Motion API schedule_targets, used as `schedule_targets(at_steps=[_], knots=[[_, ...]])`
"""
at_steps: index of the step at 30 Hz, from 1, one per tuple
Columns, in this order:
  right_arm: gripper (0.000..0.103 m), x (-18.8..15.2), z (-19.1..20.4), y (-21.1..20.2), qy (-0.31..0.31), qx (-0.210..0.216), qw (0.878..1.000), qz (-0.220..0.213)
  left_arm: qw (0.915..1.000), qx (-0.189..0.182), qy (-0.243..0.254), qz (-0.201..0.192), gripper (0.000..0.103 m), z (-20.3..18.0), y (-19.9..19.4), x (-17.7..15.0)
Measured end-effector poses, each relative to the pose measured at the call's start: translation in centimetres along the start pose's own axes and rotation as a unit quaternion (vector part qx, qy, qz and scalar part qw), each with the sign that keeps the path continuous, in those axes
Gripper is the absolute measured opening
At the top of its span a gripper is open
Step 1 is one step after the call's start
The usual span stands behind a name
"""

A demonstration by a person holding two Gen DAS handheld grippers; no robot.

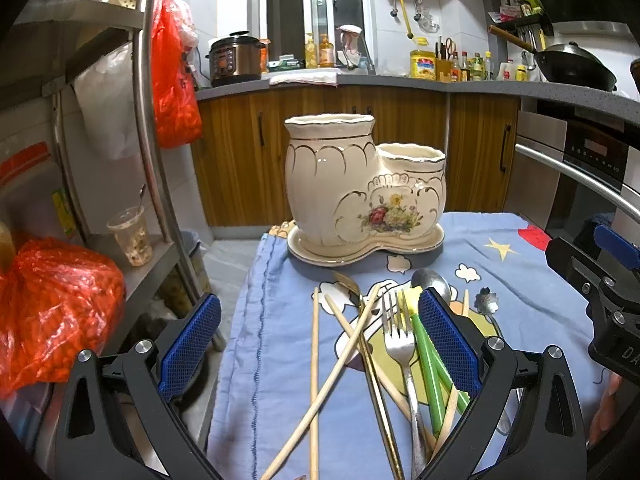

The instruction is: Organize utensils

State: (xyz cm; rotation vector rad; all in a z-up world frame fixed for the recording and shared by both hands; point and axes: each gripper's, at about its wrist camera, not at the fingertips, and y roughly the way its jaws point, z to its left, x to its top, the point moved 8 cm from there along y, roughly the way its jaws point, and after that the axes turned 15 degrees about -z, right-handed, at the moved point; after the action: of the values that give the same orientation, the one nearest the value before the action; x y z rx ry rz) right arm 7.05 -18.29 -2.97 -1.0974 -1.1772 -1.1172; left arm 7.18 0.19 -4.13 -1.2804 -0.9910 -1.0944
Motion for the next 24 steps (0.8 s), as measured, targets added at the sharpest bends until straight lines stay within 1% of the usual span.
schedule_targets(at_steps=[24], knots=[[0.098,-0.29,-0.01,0.13,-0.001,0.002,1.000,0.003,1.0000,0.000,-0.002,0.002,0.098,-0.07,0.19,-0.24]])
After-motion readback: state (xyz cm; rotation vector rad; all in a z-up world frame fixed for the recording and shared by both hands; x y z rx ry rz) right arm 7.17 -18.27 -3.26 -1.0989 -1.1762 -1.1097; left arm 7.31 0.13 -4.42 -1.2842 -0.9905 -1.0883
